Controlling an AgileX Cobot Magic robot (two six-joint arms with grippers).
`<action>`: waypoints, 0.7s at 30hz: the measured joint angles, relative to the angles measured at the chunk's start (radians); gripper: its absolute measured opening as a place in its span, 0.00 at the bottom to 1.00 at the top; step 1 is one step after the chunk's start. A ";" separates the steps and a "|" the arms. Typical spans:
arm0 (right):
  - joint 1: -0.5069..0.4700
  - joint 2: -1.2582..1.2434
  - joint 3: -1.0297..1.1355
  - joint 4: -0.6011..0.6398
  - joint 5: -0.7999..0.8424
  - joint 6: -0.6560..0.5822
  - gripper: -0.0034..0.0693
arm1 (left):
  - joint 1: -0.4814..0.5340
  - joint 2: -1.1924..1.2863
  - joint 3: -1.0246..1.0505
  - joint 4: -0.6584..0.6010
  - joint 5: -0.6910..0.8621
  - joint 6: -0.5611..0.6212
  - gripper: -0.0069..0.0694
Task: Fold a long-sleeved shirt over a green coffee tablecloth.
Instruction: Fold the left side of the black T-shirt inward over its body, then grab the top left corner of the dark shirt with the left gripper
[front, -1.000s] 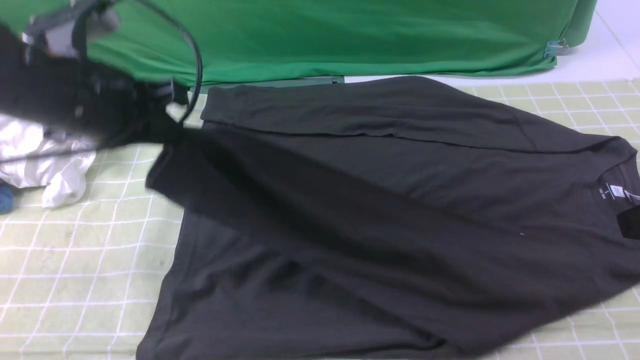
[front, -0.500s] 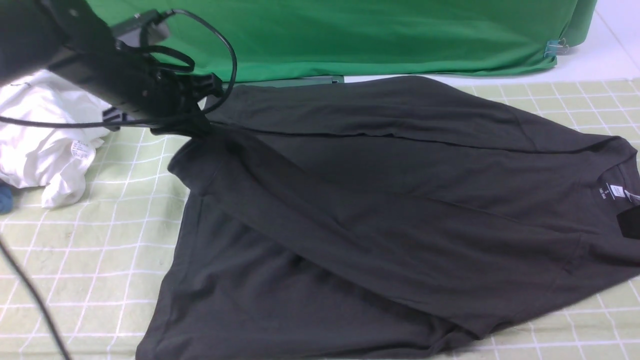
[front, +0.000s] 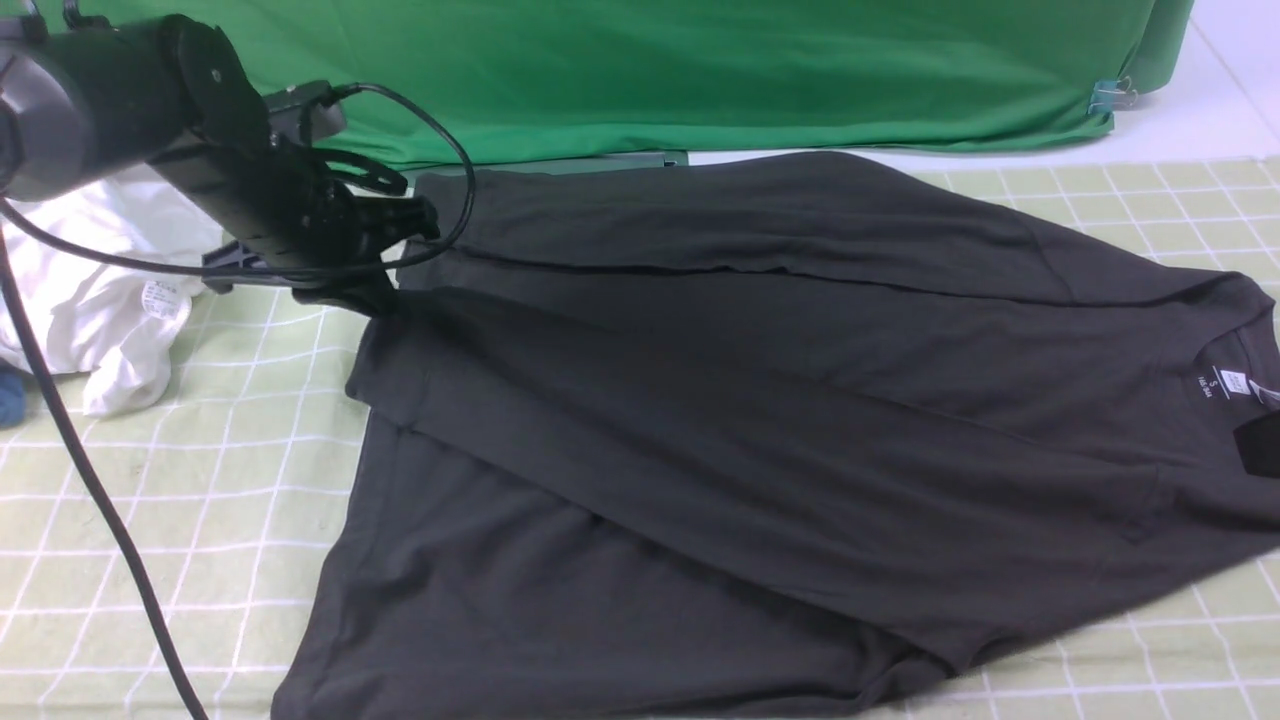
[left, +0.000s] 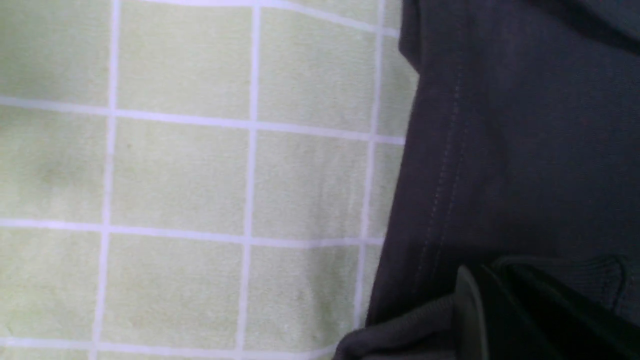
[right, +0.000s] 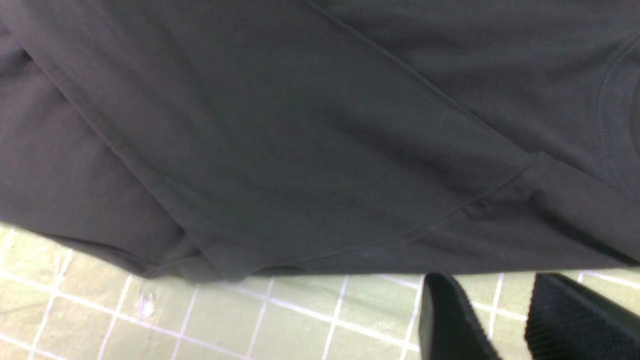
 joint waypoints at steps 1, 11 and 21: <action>0.000 0.000 0.000 0.000 -0.003 0.000 0.37 | 0.000 0.000 -0.001 0.006 0.000 -0.006 0.14; 0.000 0.000 0.000 0.000 -0.009 0.000 0.37 | 0.019 0.010 -0.164 -0.013 0.049 -0.017 0.47; 0.000 0.000 0.000 0.000 -0.010 0.000 0.37 | 0.023 0.250 -0.347 -0.324 0.068 -0.025 0.53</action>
